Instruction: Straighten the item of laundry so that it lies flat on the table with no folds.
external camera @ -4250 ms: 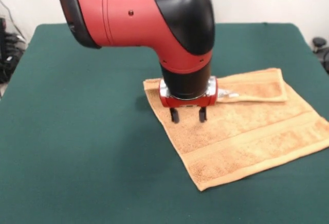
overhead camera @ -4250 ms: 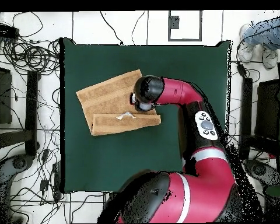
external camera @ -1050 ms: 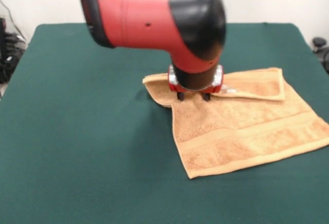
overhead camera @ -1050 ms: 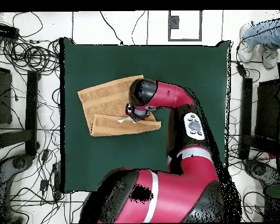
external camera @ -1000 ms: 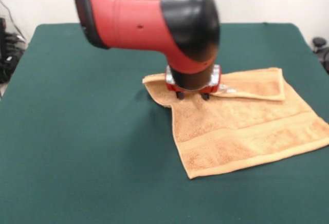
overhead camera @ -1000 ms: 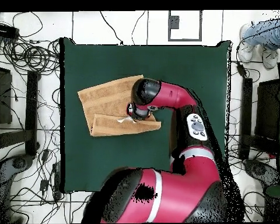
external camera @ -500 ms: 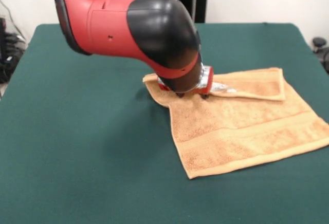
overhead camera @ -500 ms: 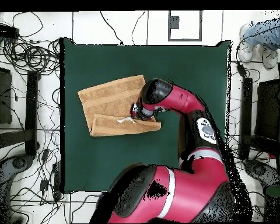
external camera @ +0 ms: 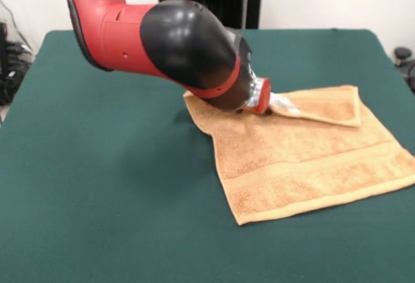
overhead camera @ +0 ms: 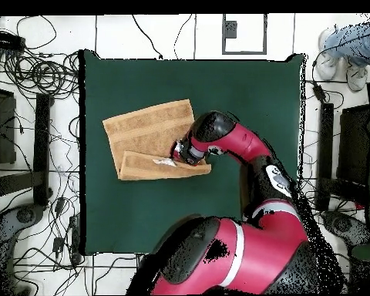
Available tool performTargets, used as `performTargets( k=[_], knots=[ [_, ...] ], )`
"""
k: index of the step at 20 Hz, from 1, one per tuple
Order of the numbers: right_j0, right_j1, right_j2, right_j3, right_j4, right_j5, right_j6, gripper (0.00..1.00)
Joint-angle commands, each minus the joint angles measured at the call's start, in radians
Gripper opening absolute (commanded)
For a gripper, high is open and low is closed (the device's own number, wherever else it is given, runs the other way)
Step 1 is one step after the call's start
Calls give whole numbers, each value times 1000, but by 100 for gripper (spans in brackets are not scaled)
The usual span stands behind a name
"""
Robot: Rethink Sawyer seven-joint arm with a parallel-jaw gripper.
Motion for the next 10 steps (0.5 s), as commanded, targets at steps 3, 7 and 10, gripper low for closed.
performTargets(
  k=[3, 7, 10],
  knots=[
    [-16, 52, 176, 240, 158, 103, 139, 100],
    [-23, 56, 186, 261, 189, 103, 141, 100],
    [-28, 57, 191, 275, 209, 104, 145, 100]
  ],
)
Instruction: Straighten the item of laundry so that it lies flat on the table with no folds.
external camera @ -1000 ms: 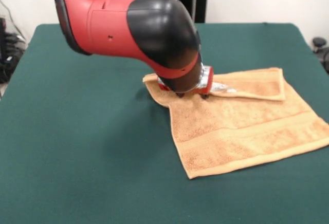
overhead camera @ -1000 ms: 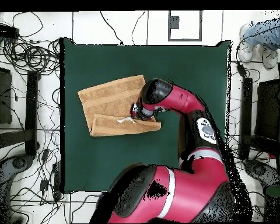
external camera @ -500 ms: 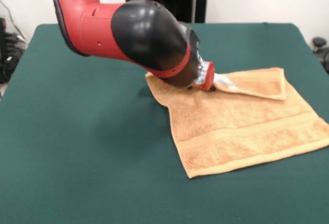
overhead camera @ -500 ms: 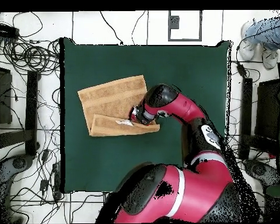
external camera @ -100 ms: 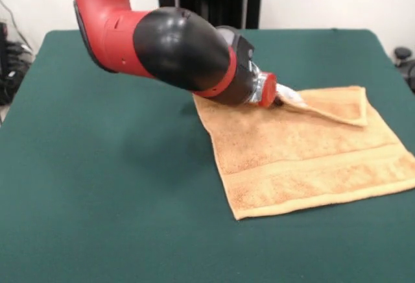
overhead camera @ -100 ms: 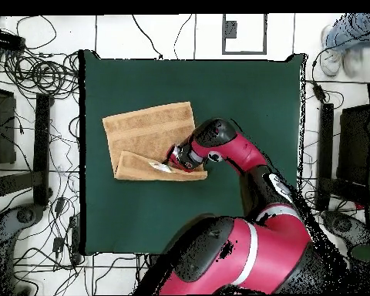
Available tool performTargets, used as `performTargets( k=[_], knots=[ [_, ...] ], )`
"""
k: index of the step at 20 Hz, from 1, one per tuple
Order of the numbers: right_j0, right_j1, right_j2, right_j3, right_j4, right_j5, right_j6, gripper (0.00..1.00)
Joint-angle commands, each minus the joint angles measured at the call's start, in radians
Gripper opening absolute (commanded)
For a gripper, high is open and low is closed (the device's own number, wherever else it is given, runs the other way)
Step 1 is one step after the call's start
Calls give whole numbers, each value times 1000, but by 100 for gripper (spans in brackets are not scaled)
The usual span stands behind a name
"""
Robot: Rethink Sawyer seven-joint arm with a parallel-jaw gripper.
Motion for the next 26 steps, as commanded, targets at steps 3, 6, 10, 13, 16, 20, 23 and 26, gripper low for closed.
performTargets(
  k=[3, 6, 10, 13, 16, 20, 23, 26],
  knots=[
    [11, 35, 157, 193, 120, 99, 150, 100],
    [9, 33, 158, 205, 142, 110, 165, 100],
    [2, 26, 167, 241, 198, 134, 199, 100],
    [3, 20, 179, 259, 236, 148, 214, 100],
    [5, 15, 183, 272, 263, 154, 221, 100],
    [10, 8, 183, 285, 289, 158, 230, 100],
    [12, 19, 182, 281, 301, 160, 233, 100],
    [15, 18, 179, 282, 311, 166, 239, 100]
  ],
)
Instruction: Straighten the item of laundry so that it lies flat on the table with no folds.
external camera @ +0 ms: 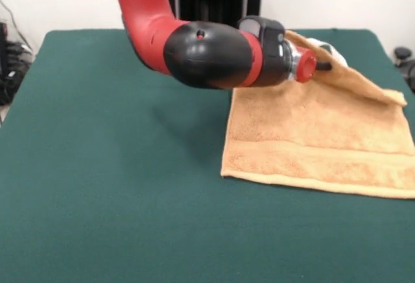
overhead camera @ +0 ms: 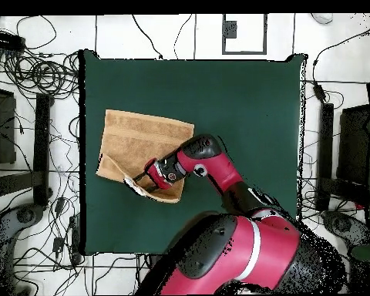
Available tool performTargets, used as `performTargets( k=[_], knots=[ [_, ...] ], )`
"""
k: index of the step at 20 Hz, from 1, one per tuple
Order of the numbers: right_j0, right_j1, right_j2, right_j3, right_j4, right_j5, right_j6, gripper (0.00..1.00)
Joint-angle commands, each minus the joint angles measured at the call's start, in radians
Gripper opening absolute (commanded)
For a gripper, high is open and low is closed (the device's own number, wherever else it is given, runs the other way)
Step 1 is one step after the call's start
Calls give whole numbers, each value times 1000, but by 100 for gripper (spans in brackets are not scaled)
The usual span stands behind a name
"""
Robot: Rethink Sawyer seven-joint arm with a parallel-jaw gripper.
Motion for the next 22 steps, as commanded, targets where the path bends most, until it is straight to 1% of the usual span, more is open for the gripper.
performTargets(
  k=[1, 9, 12, 15, 17, 19, 21, 22],
  knots=[
    [21, -6, 114, 105, 111, 91, 247, 100],
    [41, -27, 105, 120, 135, 119, 291, 100],
    [56, -25, 91, 110, 132, 158, 336, 100],
    [62, -47, 94, 152, 170, 186, 370, 100],
    [60, -69, 102, 196, 190, 184, 347, 100],
    [55, -73, 93, 209, 163, 185, 293, 100],
    [48, -67, 61, 186, 82, 216, 240, 100],
    [44, -68, 21, 150, -15, 237, 193, 100]
  ],
)
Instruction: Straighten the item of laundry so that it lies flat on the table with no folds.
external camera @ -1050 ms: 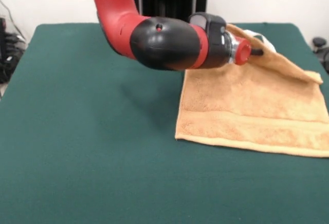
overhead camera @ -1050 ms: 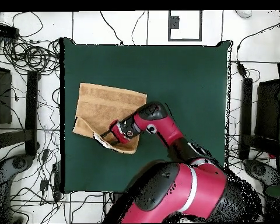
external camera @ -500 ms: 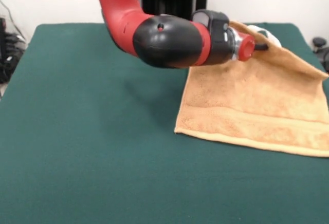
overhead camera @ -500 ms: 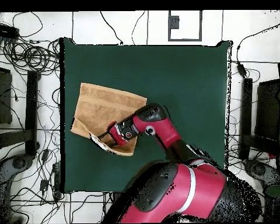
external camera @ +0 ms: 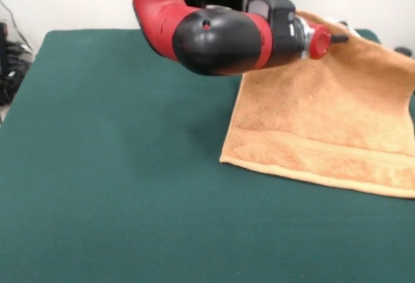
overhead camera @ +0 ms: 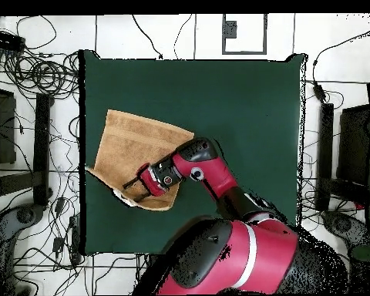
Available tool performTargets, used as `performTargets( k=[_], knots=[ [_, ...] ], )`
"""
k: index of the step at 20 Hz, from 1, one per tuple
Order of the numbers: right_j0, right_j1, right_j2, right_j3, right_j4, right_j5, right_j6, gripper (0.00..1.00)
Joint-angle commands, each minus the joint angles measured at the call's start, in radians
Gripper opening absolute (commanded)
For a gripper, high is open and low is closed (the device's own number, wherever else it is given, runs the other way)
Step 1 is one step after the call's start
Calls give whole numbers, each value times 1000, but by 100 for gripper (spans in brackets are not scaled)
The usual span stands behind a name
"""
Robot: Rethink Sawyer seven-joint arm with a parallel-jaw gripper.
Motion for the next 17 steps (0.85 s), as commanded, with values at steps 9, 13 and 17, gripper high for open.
performTargets(
  k=[9, 13, 17],
  knots=[
    [-68, -225, -141, 92, -585, 220, -25, 100],
    [-86, -228, -128, 34, -711, 61, -61, 100],
    [-75, -164, -105, -116, -830, -163, -23, 100]
  ],
)
